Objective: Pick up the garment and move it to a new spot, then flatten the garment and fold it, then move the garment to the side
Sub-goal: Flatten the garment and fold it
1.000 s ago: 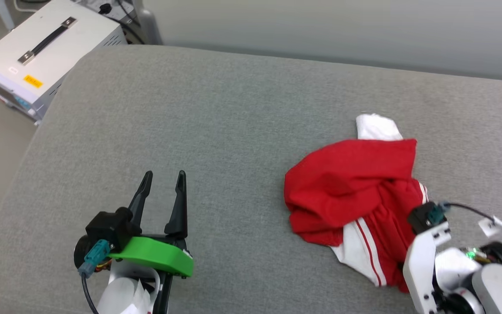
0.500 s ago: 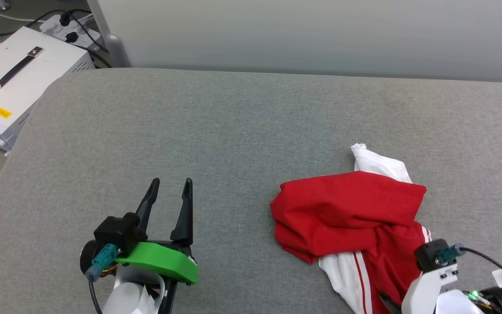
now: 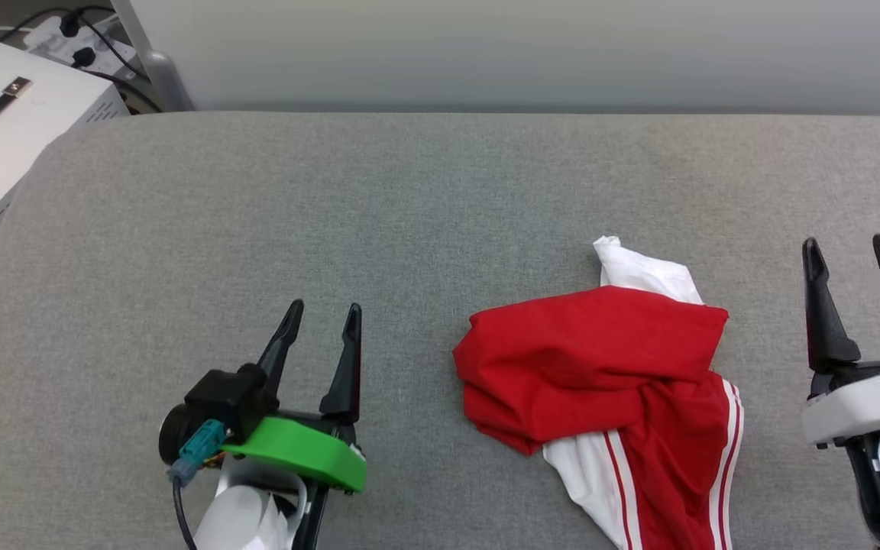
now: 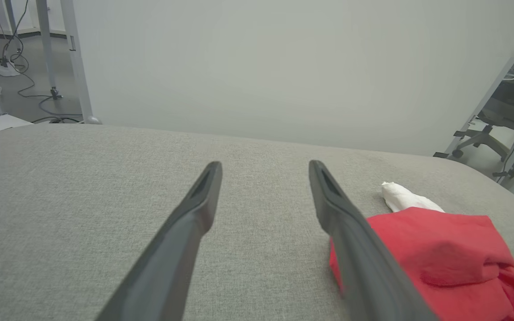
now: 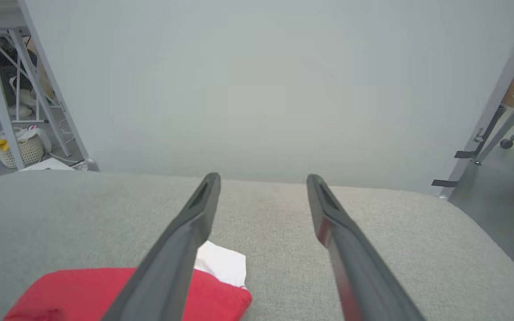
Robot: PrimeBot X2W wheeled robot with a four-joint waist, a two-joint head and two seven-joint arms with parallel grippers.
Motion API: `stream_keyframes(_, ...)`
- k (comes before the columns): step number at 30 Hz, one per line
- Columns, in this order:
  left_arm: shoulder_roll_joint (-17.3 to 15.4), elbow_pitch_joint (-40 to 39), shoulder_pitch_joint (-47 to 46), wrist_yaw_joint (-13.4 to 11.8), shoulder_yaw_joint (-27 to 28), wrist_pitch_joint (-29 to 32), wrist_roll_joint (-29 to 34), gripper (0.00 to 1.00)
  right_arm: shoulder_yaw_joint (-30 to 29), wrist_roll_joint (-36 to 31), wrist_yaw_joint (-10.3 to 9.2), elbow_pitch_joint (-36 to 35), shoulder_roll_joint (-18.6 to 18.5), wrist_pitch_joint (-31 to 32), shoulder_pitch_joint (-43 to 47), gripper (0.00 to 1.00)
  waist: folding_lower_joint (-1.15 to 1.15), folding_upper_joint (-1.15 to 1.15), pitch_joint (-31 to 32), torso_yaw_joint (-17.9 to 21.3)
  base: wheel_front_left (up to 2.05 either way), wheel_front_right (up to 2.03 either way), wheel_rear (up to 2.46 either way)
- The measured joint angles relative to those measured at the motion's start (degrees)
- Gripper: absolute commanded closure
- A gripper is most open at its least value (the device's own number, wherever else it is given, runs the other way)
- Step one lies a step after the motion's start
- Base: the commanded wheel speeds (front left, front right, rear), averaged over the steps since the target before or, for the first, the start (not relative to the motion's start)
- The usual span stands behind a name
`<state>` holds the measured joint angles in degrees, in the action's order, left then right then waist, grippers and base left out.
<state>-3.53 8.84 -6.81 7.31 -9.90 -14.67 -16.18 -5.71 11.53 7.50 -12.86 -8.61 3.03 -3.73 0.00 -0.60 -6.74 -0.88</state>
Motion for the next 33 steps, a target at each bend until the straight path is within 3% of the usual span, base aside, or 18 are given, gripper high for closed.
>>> stream_keyframes(4, -0.1, -0.7, -1.5, 0.0, -1.6, 0.0, -0.5, 0.00, -1.9, -3.4, 0.04, 1.0, 2.9, -7.6, -0.4, 0.00, 0.00, 0.00, -1.4, 0.3, 0.00, 0.00, 0.00)
stream_keyframes(8, -0.2, 1.7, -2.1, 0.0, -4.1, 0.7, -1.9, 0.00, -2.4, -5.5, 0.04, 3.0, 4.1, -9.2, -0.4, 0.00, 0.00, 0.00, -2.9, 0.8, 0.00, 0.00, 0.00)
stream_keyframes(12, -1.0, 1.6, -5.2, 0.0, -9.2, 10.5, -5.8, 0.00, -3.3, -6.2, 0.04, 4.0, 5.0, -11.0, -0.4, 0.00, 0.00, 0.00, -4.7, 1.4, 0.00, 0.00, 0.00)
stream_keyframes(14, -1.4, 0.2, -7.3, 0.0, -12.0, 18.5, -10.4, 0.00, -3.5, -6.4, 0.04, 4.4, 5.1, -11.5, -0.4, 0.00, 0.00, 0.00, -5.6, 1.7, 0.00, 0.00, 0.00)
stream_keyframes(21, -6.0, -5.1, -13.3, -0.8, -17.4, 43.5, -12.6, 0.00, -3.0, -6.8, 0.04, 5.2, 5.6, -12.9, -1.7, 0.00, 0.01, 0.00, -8.1, 3.6, 0.00, 0.00, 0.00)
stream_keyframes(24, -7.9, -5.6, -14.6, -2.7, -18.0, 48.0, -10.4, 0.00, -1.7, -6.9, 0.04, 6.0, 5.6, -13.4, -2.4, 0.00, 0.01, 0.00, -9.1, 4.8, 0.00, 0.00, 0.00)
stream_keyframes(29, -8.8, -3.6, -14.6, -4.1, -18.2, 50.3, -10.3, 0.00, -1.0, -6.7, 0.04, 8.0, 5.7, -14.5, -2.4, 0.00, 0.01, 0.00, -10.8, 7.0, 0.00, 0.00, 0.00)
stream_keyframes(30, -9.1, -2.7, -14.6, -4.1, -18.5, 50.9, -10.3, 0.12, -0.9, -6.6, 0.04, 8.6, 5.7, -14.9, -2.4, 0.00, 0.01, 0.00, -11.1, 7.5, 0.00, 0.00, 0.00)
stream_keyframes(31, -9.3, -2.1, -14.6, -4.1, -18.7, 51.1, -10.1, 0.95, -0.9, -6.6, 0.04, 9.1, 5.7, -15.1, -2.4, 0.00, 0.01, 0.00, -11.4, 7.9, 0.00, 0.00, 0.00)
stream_keyframes(33, -9.9, -1.7, -14.7, -4.0, -18.7, 51.0, -10.0, 1.00, -0.6, -6.5, 0.04, 9.9, 5.7, -15.6, -2.5, 0.00, 0.01, 0.00, -11.8, 8.7, 0.00, 0.00, 0.00)
